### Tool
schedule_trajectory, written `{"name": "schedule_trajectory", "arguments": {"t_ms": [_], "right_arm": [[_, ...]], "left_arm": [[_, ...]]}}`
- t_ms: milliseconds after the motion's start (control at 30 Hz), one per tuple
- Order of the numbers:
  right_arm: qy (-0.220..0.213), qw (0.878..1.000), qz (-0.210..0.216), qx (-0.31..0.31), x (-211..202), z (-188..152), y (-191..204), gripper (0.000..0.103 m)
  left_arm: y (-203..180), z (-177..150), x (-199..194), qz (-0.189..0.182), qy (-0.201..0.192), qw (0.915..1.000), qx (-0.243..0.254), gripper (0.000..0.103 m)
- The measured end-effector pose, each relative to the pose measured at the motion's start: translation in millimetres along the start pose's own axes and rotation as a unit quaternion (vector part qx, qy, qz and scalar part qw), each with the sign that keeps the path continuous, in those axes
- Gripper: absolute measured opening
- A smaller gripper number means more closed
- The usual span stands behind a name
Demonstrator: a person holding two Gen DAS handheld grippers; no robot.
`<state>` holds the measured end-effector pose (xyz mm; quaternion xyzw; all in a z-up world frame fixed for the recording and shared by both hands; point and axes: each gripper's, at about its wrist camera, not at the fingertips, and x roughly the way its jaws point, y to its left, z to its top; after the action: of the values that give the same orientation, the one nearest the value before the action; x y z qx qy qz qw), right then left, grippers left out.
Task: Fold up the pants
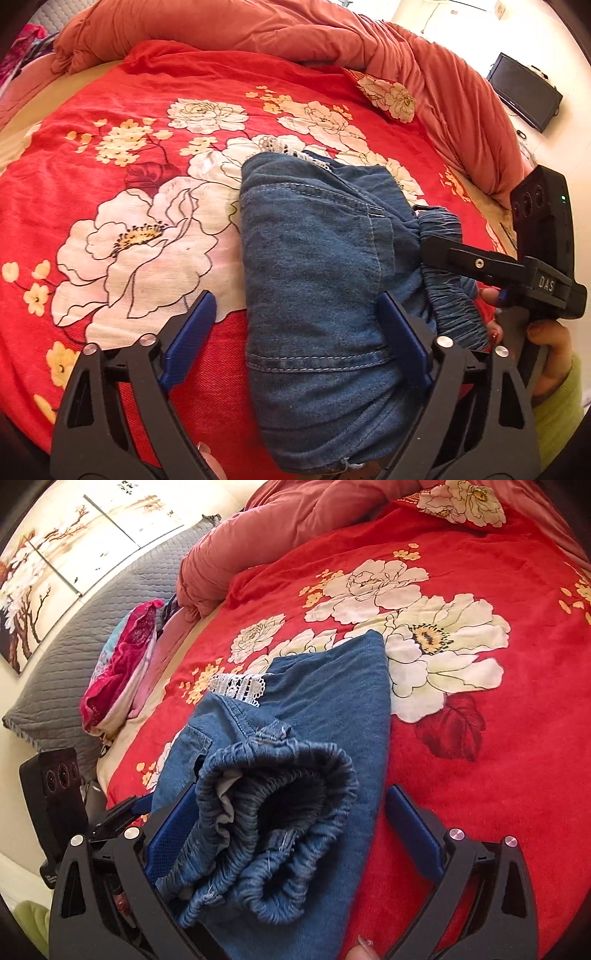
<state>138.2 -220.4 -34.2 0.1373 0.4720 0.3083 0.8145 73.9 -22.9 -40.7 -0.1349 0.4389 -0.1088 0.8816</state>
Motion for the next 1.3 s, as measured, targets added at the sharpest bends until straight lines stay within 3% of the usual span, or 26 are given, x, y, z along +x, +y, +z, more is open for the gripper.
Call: {"name": "schedule_trajectory", "arguments": {"t_ms": [200,267,300,367,467,633,900,1300], "right_arm": [[-0.001,1.0,0.0,-0.013,11.0,5.2,0.5,0.093],[-0.002,1.0,0.003,-0.024,12.5,3.3,2.9,0.072],[-0.004,1.0,0.006,-0.024,12.6,1.9,2.7,0.07],[-0.009,0.999,0.01,-0.03,11.8,1.1,3.6,0.056],[-0.027,0.998,0.021,-0.045,5.1,2.3,12.0,0.046],[-0.064,0.994,0.016,-0.088,-14.4,17.4,33.9,0.045],[-0.103,0.987,-0.006,-0.126,-14.0,62.3,45.7,0.045],[-0.092,0.985,-0.052,-0.137,28.9,95.7,26.6,0.046]], "left_arm": [[-6.1,3.3,10.1,-0.018,0.005,0.9998,0.005,0.067],[-8.1,3.1,14.0,-0.021,0.005,0.9997,0.007,0.063],[-9.0,3.3,15.1,-0.023,0.005,0.9997,0.008,0.059],[-10.6,3.7,14.7,-0.025,0.002,0.9996,0.009,0.053],[-10.4,8.5,8.4,-0.037,-0.002,0.9993,-0.001,0.044],[-15.4,28.6,-9.5,-0.057,-0.026,0.998,0.007,0.04],[-20.8,71.8,-5.7,-0.028,-0.064,0.9966,0.044,0.04],[-10.0,98.4,43.8,0.006,-0.065,0.9965,0.052,0.041]]}}
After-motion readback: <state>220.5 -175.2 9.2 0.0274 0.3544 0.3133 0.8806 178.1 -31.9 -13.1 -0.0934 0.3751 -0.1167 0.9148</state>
